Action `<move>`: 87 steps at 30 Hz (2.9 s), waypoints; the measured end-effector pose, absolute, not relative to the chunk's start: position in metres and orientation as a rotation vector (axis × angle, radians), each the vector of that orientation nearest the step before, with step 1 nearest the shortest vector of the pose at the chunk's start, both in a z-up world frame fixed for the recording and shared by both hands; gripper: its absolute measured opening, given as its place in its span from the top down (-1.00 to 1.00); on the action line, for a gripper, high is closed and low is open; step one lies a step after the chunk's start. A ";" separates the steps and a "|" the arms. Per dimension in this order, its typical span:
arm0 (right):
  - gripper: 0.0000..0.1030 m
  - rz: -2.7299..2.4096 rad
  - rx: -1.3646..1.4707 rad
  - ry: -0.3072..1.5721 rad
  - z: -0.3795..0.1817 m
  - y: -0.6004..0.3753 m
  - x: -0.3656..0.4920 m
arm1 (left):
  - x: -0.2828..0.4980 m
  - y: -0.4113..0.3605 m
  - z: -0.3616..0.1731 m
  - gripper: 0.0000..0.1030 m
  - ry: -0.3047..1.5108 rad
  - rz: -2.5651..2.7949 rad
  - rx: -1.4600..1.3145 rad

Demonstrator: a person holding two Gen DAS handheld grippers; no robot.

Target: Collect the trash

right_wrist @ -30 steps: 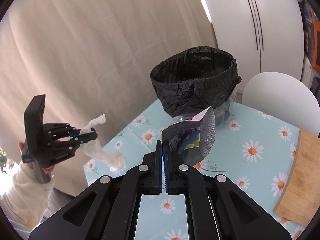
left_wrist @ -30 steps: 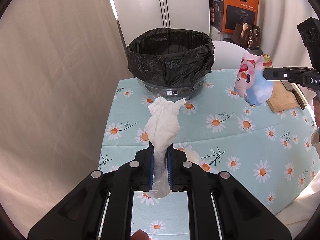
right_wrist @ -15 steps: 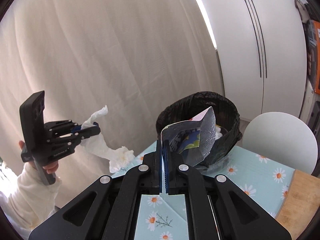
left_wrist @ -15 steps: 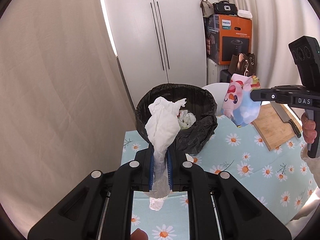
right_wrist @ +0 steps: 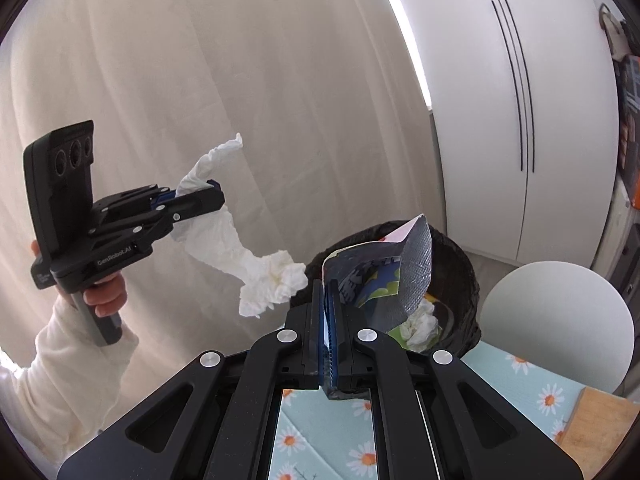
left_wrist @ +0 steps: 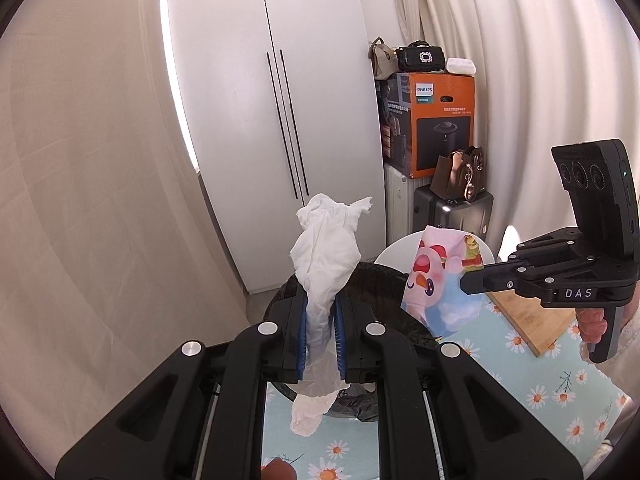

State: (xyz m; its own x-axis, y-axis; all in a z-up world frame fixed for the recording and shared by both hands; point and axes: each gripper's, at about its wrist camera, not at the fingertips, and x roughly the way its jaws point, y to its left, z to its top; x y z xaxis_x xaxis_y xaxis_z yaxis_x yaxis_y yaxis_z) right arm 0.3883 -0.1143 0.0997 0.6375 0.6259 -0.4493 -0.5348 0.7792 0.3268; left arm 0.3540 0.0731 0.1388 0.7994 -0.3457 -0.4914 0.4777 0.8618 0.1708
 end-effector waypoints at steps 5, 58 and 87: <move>0.96 0.651 0.161 0.610 0.095 -0.106 0.416 | 0.396 0.062 0.120 0.77 0.491 -0.485 0.306; -0.82 0.460 -0.015 0.780 -0.002 -0.163 0.228 | 0.180 0.071 -0.004 -0.89 0.749 -0.225 0.139; -0.83 0.438 -0.030 0.764 -0.002 -0.167 0.209 | 0.160 0.064 0.006 -0.89 0.742 -0.178 0.149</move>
